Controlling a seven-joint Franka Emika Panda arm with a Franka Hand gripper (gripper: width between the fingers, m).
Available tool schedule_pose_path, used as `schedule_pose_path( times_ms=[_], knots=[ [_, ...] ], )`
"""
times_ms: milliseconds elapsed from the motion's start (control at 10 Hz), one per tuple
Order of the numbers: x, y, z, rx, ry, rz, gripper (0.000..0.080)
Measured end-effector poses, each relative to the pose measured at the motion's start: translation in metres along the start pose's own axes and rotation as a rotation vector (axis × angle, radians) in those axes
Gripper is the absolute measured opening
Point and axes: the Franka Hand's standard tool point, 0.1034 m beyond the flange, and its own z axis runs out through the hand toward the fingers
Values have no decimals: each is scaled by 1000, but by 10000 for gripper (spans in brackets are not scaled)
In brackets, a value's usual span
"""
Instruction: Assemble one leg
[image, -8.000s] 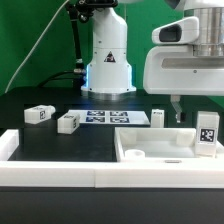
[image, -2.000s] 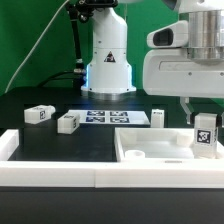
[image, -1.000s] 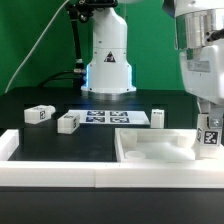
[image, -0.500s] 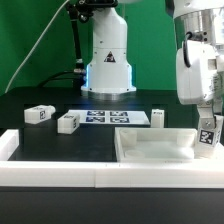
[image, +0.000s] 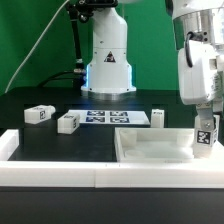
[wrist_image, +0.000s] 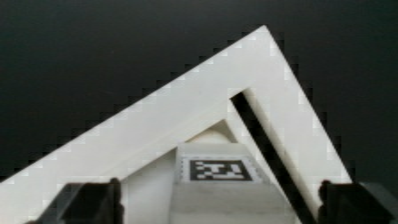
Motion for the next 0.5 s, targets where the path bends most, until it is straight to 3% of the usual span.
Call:
schedule_pose_path(
  times_ms=[100, 500],
  knots=[
    [2, -2, -1, -3, 0, -19, 631],
    [2, 1, -3, -79, 38, -516, 649]
  ],
)
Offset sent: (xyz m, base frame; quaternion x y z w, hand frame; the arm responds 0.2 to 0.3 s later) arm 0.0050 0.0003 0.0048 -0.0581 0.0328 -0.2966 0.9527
